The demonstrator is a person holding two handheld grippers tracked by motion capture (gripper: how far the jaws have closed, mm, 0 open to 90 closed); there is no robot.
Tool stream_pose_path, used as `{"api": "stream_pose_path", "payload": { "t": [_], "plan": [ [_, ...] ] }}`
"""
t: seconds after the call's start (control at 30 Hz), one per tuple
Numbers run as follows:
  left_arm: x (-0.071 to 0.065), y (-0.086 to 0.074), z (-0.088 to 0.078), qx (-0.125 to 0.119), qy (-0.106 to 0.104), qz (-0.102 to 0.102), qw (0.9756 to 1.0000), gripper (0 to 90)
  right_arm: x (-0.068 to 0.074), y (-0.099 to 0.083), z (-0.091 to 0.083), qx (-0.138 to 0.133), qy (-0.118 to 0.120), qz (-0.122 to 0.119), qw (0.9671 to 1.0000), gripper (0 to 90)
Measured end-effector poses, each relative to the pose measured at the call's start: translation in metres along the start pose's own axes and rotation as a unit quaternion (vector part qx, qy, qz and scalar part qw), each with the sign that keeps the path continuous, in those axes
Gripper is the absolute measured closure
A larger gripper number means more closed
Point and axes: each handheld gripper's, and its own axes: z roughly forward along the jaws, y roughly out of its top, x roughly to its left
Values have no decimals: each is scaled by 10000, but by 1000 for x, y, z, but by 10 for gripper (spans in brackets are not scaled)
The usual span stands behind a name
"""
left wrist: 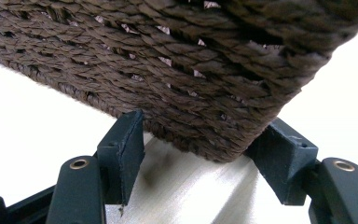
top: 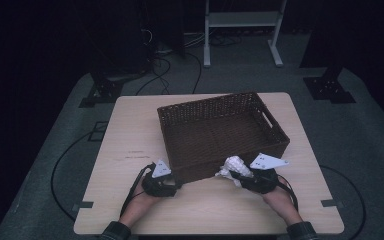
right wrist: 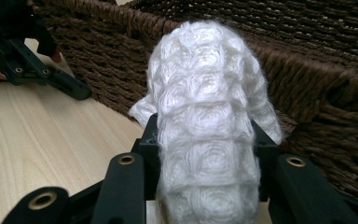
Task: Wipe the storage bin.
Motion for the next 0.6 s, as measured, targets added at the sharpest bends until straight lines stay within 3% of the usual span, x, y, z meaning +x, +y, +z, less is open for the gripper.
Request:
{"api": "stream_pose_path", "payload": {
  "t": [0.6],
  "plan": [
    [0,0,0,0,-1,-3,10000,357,3,-20,30,632,210,9,9978,600]
  ]
}}
